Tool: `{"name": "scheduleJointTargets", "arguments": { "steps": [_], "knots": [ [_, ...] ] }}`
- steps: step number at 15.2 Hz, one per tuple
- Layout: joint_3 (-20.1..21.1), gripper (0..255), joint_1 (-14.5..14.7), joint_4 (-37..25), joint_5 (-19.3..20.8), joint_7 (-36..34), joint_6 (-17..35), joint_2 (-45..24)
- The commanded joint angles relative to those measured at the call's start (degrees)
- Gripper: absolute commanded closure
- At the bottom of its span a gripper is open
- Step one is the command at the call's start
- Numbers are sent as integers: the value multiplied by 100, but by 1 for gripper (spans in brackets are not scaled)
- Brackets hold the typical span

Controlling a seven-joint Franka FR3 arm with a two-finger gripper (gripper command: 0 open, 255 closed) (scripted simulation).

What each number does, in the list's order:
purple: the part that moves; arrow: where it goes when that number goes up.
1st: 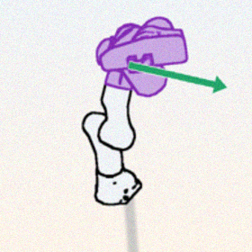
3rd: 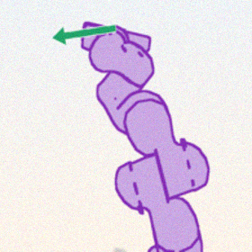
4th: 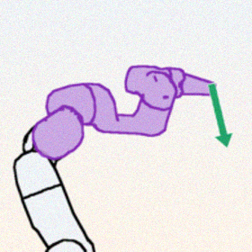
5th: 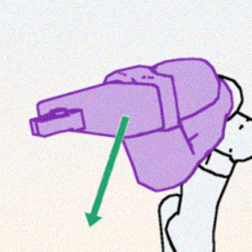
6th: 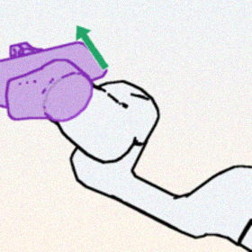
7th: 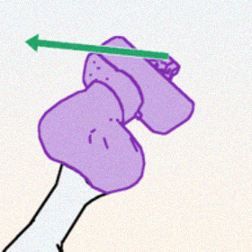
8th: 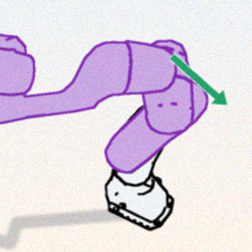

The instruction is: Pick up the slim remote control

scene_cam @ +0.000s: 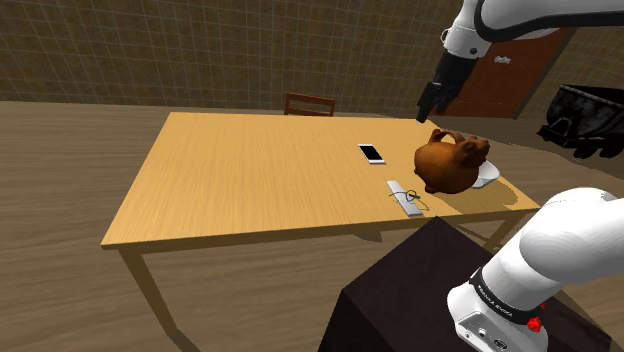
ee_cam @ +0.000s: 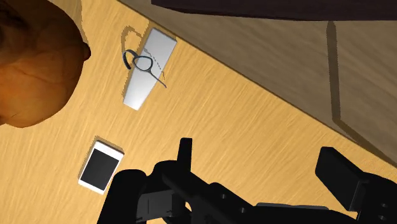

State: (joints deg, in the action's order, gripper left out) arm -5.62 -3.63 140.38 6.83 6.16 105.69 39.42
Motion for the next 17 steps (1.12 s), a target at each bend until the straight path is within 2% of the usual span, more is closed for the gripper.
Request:
{"name": "scheduleJointTargets", "arguments": {
  "steps": [1,11,17],
  "knots": [
    [-134,0,-94,192,56,-6,378,-201],
    [-699,0,-443,730,152,-117,2242,-1656],
    [-1051,0,-559,728,-33,-43,3343,-2851]
  ]
}}
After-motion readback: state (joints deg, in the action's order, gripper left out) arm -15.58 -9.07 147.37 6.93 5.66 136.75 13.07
